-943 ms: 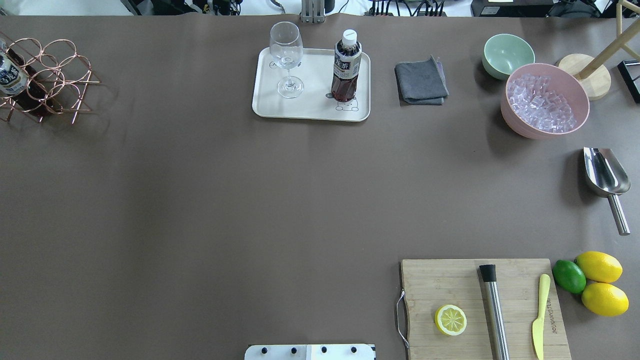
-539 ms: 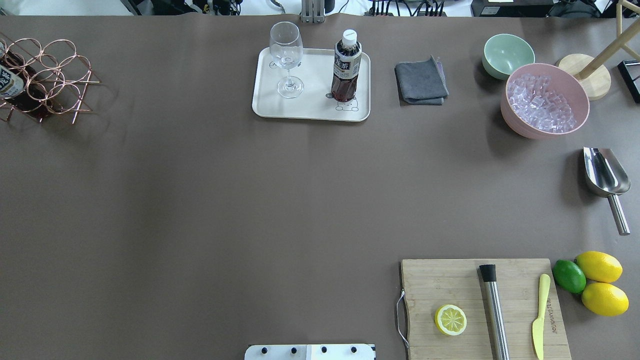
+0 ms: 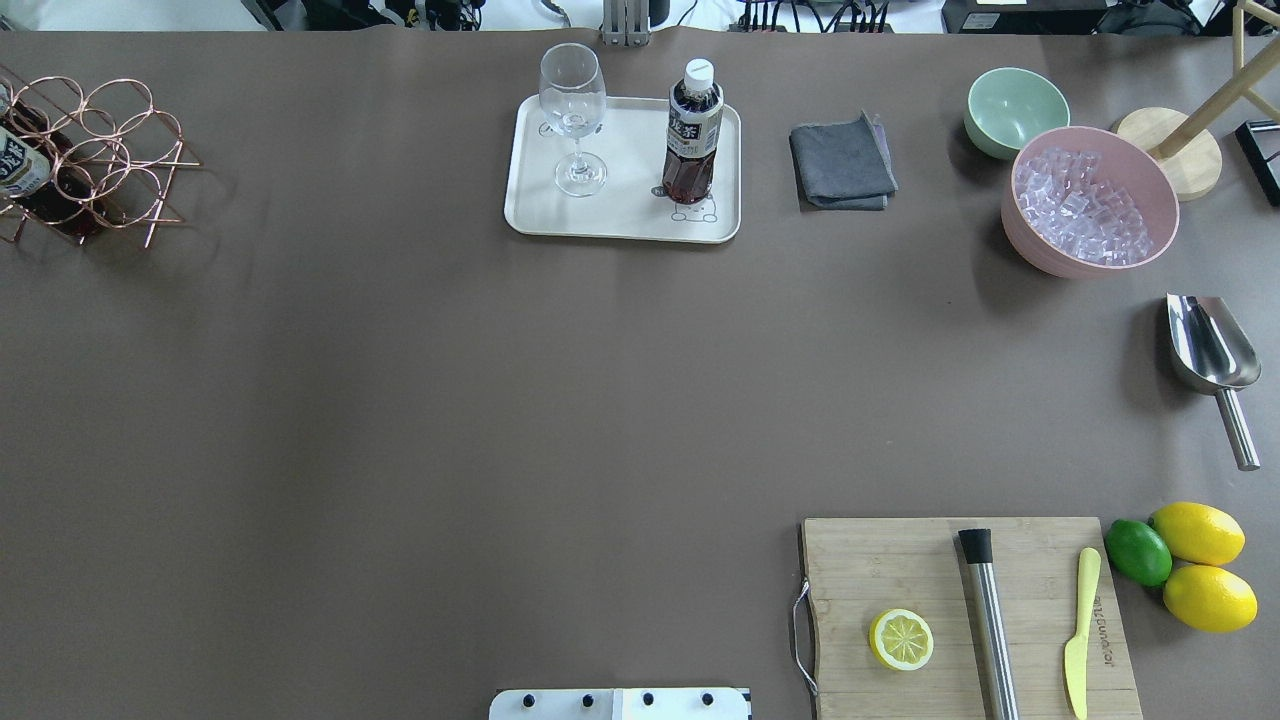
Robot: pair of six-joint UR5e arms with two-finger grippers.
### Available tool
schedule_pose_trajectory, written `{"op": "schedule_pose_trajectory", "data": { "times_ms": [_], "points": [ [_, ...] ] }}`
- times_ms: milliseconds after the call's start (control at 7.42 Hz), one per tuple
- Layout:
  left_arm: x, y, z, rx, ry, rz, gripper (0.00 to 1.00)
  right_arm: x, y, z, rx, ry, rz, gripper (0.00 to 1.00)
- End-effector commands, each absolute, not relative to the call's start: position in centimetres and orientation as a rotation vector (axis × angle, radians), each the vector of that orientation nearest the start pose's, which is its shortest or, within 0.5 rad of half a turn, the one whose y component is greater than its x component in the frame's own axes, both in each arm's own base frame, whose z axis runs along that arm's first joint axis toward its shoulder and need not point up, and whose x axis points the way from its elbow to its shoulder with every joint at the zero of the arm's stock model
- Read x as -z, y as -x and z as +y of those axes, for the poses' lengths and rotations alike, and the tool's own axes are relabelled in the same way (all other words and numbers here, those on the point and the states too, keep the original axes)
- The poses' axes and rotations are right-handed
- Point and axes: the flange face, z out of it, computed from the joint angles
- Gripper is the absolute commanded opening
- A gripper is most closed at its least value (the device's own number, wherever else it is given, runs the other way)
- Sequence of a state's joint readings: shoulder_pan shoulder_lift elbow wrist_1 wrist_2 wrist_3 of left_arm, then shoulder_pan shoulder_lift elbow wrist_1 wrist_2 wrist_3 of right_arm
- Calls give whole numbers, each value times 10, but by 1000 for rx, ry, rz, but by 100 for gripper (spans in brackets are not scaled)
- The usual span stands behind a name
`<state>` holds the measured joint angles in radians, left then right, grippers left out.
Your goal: Take tea from basket to plate
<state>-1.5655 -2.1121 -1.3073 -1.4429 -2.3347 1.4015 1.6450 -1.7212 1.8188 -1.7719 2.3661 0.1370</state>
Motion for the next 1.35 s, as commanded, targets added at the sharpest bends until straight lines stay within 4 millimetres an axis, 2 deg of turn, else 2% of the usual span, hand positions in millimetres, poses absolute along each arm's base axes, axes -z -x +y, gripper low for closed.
{"op": "schedule_pose_trajectory", "data": {
  "times_ms": [0,135,270,404,539,674,809,943,1213],
  "points": [
    [-485,124,-669,-1135,-554,660,98,-635,-92,-411,-240,131,-787,100],
    [-527,145,-638,-986,-524,765,98,-638,-92,-411,-243,137,-788,100],
    [-554,155,-608,-937,-527,786,98,-638,-92,-411,-242,137,-789,100],
    [-589,152,-580,-937,-542,776,98,-640,-92,-411,-243,140,-788,100],
    [-618,145,-555,-833,-463,818,98,-639,-93,-414,-243,136,-787,100],
    [-620,135,-544,-699,-379,833,98,-640,-93,-413,-245,139,-787,100],
    [-625,127,-511,-570,-292,821,98,-641,-94,-410,-252,141,-787,100],
    [-628,124,-487,-374,-196,830,98,-640,-95,-413,-248,136,-786,100],
    [-644,118,-445,-96,-47,858,98,-638,-95,-415,-247,133,-786,100]
  ]
}}
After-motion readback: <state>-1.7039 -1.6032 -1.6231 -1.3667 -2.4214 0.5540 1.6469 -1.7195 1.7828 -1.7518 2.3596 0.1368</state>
